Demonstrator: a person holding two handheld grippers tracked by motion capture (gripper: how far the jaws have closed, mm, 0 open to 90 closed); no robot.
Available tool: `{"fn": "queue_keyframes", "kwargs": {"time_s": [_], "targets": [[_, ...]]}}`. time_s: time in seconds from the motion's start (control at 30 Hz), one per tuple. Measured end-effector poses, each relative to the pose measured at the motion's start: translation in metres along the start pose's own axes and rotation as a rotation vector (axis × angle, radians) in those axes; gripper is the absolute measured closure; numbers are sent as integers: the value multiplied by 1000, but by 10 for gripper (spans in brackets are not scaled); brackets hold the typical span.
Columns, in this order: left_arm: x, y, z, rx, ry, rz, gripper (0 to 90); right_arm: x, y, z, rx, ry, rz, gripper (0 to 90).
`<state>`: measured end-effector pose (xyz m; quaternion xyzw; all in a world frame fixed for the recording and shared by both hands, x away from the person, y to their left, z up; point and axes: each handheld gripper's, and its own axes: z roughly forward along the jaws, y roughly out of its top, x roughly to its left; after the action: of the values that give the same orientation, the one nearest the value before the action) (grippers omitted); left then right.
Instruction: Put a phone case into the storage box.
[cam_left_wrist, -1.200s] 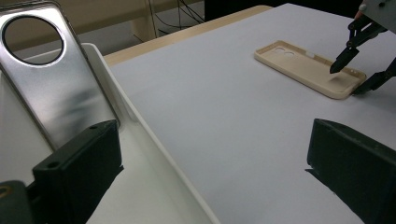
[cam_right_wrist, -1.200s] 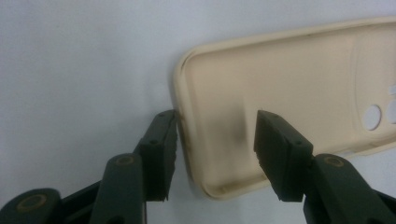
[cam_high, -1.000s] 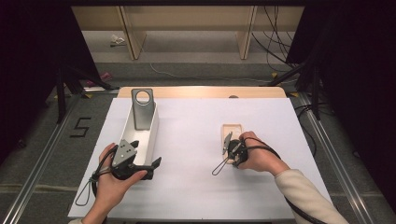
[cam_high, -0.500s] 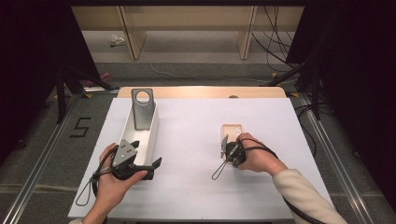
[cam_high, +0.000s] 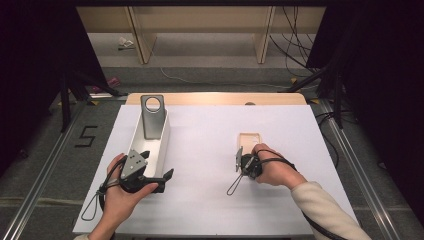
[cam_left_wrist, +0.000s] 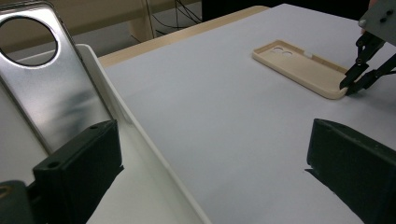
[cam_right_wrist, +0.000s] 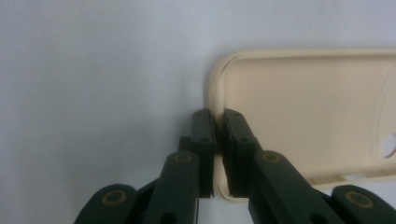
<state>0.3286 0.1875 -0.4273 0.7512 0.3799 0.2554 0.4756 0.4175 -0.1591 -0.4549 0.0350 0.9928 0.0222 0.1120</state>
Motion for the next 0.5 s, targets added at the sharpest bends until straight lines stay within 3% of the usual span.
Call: {"fn": "queue_keyframes", "kwargs": {"time_s": [0.23,0.5], "targets": [[0,0,0,1,2,-2,26,0,0,-1,4,-1,-16,857],[1,-1,0,4,3,-5,29,0,-5,-1,-44,0,-8,870]]}}
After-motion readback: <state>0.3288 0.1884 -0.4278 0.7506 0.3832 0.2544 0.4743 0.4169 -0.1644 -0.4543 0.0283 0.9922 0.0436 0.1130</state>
